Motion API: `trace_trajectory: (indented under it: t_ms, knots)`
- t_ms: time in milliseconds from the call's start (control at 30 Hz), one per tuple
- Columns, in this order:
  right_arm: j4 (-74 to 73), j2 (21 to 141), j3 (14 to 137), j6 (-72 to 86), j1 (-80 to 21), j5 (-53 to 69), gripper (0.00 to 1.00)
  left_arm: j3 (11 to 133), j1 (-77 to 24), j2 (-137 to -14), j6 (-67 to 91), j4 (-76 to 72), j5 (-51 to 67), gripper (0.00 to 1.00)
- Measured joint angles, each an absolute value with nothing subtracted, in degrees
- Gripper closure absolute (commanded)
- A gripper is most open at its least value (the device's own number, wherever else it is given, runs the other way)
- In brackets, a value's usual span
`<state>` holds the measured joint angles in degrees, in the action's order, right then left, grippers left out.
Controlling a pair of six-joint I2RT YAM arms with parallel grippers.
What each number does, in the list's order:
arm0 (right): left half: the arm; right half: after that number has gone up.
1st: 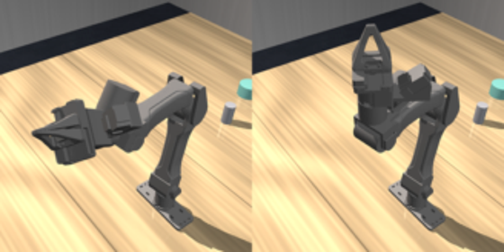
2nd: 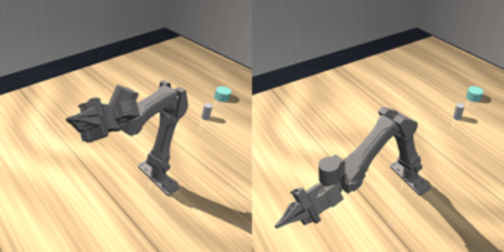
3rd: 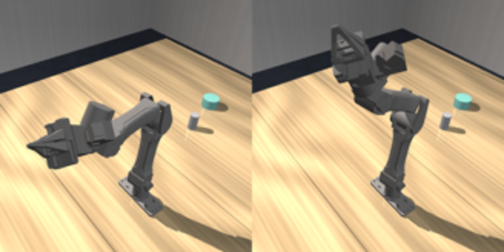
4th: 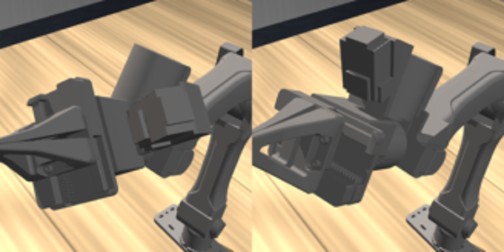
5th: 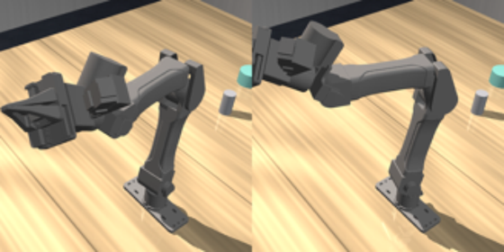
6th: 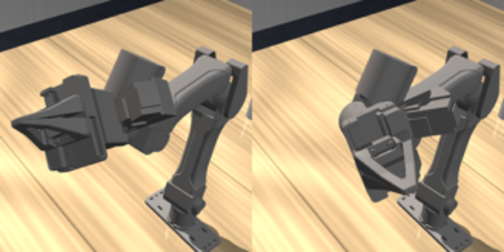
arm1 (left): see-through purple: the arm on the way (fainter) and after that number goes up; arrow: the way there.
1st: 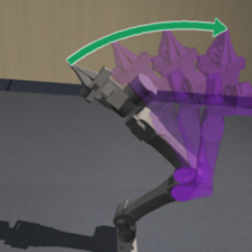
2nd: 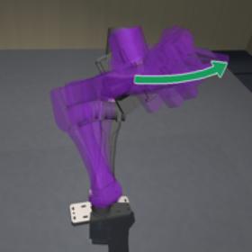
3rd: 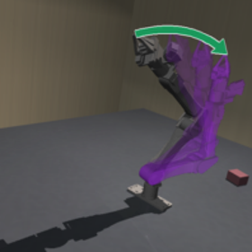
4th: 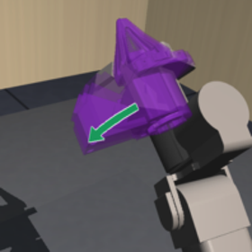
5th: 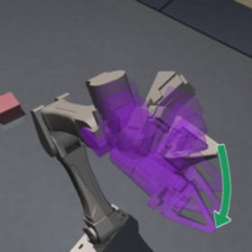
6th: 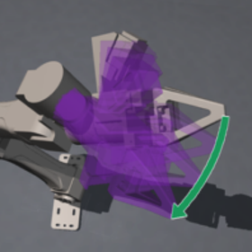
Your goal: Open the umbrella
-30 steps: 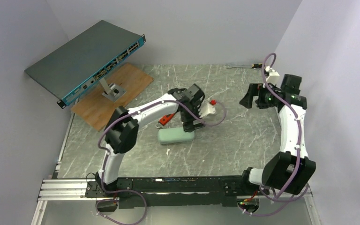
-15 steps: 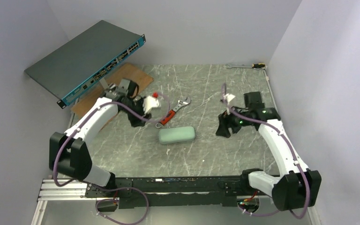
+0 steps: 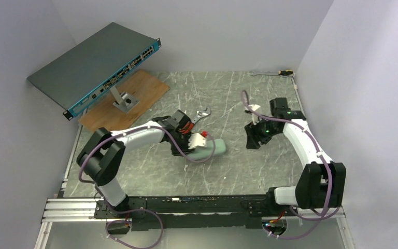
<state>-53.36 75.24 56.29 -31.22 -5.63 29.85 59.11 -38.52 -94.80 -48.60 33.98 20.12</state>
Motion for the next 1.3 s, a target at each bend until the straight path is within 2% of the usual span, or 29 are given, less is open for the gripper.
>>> trace_trajectory:
  t_ms: [67,167,267,433,533,700,867,1067,1300]
  knots:
    - [-53.71,76.18,57.41,-34.0,0.36,30.33,0.37,61.69,-41.28,-97.08,-44.4,31.77,21.08,0.53]
    - [-53.82,78.02,59.27,-38.81,5.56,30.94,0.36,64.99,-43.0,-98.39,-38.06,27.24,25.08,0.39]
    - [-53.87,78.43,60.12,-43.88,6.24,31.7,0.36,62.37,-41.67,-94.78,-34.87,21.87,28.71,0.33]
    - [-55.53,79.13,62.46,-47.11,1.04,31.97,0.41,48.45,-36.82,-80.47,-37.95,18.02,32.69,0.39]
    - [-56.8,79.9,62.17,-46.96,-3.66,31.73,0.42,44.01,-36.75,-76.29,-39.92,17.74,33.15,0.43]
    - [-54.46,80.07,52.88,-45.78,-11.42,28.05,0.43,42.92,-37.28,-76.44,-39.59,15.62,33.23,0.34]
    - [-49.47,84.36,48.8,-41.67,-13.98,24.56,0.45,38.81,-37.56,-72.16,-36.86,12.64,33.78,0.35]
    - [-40.86,92.97,53.89,-37.41,-13.98,23.62,0.45,36.32,-39.0,-68.84,-35.31,11.53,33.8,0.36]
    - [-35.75,98.83,62.67,-37.52,-13.98,22.83,0.43,35.81,-44.07,-70.11,-34.04,7.14,31.55,0.45]
